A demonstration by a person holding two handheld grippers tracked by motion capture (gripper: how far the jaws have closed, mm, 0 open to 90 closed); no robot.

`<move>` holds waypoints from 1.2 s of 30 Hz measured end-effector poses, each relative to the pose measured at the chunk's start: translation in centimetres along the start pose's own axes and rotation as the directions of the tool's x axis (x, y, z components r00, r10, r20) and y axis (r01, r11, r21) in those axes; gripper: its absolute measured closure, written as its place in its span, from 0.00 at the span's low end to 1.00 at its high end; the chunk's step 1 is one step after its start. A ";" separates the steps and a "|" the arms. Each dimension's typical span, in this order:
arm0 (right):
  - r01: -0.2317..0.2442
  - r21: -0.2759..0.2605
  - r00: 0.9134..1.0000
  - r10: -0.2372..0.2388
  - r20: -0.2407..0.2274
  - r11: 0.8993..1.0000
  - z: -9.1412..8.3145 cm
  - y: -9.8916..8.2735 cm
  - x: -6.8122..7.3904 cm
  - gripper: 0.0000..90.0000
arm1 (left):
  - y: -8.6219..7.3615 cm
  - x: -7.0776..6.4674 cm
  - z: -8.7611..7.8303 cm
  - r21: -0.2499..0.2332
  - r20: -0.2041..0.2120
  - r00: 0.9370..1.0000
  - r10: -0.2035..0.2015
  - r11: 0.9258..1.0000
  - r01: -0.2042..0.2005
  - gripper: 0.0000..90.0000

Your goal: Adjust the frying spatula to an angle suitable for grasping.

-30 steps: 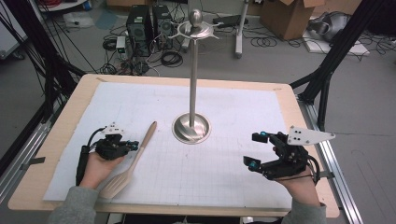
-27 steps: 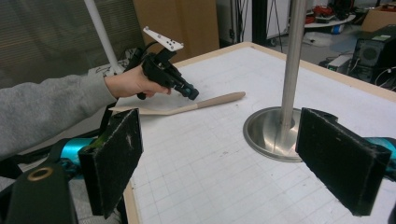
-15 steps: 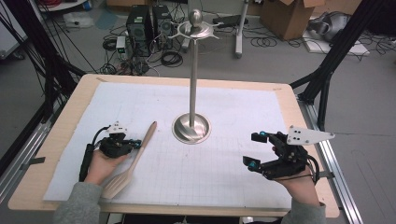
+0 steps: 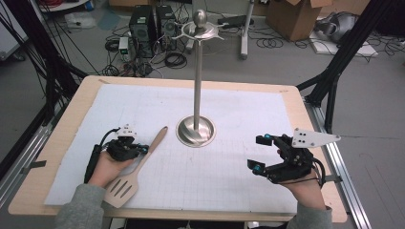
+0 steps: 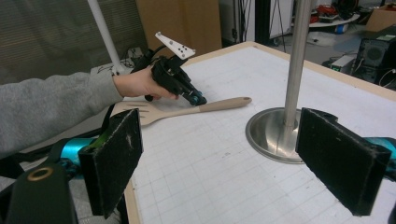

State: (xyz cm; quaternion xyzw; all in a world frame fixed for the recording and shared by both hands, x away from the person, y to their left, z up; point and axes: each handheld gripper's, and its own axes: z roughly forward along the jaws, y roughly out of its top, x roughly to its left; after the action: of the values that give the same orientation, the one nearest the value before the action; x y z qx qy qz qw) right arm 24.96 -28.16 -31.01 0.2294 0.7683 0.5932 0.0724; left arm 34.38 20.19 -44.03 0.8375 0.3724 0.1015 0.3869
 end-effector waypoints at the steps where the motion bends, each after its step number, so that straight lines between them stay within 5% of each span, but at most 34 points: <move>1: 0.000 0.001 1.000 0.000 0.000 1.000 0.0 0.0 0.0 0.15 | 0.2 -0.2 0.1 0.012 0.010 1.000 0.014 1.000 -0.015 1.00; 5: 0.000 -0.002 1.000 0.000 -0.002 1.000 0.0 0.0 0.0 0.15 | 0.9 -0.7 0.5 0.060 0.010 0.998 0.069 0.996 -0.069 1.00; 19: 0.003 0.006 1.000 -0.003 -0.005 1.000 0.3 -0.1 0.0 0.15 | 1.8 -0.4 1.2 0.074 0.040 0.993 0.108 0.991 -0.111 1.00; 23: -0.004 0.006 1.000 0.004 -0.006 1.000 0.1 -0.1 -0.1 0.15 | 1.9 -0.1 1.5 0.056 0.057 0.994 0.092 0.994 -0.095 1.00; 36: -0.014 0.008 1.000 0.014 0.001 1.000 0.0 -0.4 -0.1 0.15 | 1.8 0.4 1.9 0.004 0.113 0.984 0.136 0.990 -0.138 1.00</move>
State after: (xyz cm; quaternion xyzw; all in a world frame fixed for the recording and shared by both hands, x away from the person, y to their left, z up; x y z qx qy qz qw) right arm 24.94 -28.34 -31.42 0.2356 0.7689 0.5905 0.0676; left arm 36.49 18.58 -44.12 0.8677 0.2921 0.0784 0.3946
